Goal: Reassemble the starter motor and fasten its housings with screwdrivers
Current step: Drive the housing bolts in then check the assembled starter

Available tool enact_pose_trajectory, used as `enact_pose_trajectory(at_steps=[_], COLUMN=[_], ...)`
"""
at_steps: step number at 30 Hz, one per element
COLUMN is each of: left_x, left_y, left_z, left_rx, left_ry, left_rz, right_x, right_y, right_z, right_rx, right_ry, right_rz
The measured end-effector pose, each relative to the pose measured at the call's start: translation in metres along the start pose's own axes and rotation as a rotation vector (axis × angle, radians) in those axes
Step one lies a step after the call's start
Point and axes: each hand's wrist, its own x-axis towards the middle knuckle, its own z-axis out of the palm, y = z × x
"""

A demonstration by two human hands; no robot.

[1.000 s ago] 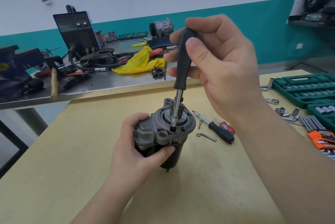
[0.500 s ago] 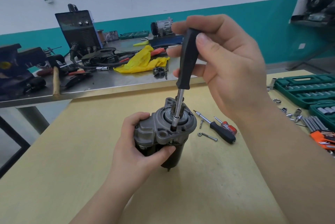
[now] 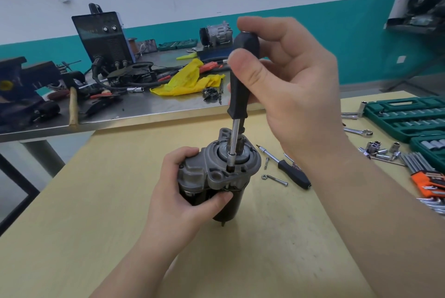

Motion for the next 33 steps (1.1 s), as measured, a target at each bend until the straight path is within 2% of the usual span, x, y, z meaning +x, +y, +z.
enact_pose_trajectory(at_steps=[3, 5, 12, 21, 33], left_x=[0.0002, 0.0001, -0.0004, -0.0003, 0.0001], left_y=[0.0012, 0.0018, 0.0018, 0.0014, -0.0001], left_z=[0.0008, 0.0008, 0.0008, 0.0006, 0.0000], left_rx=[0.003, 0.006, 0.006, 0.012, 0.022], left_ry=[-0.003, -0.003, 0.005, 0.012, 0.015], left_rz=[0.000, 0.003, 0.018, 0.020, 0.025], right_x=[-0.0027, -0.0038, -0.0033, -0.0039, -0.0004], right_y=[-0.0010, -0.0012, 0.0028, 0.0011, -0.0030], right_z=[-0.0009, 0.0003, 0.0027, -0.0011, 0.0000], right_rx=[0.060, 0.012, -0.241, -0.016, -0.128], right_ry=[-0.058, -0.066, 0.058, -0.047, 0.044], right_rz=[0.034, 0.024, -0.089, -0.014, -0.096])
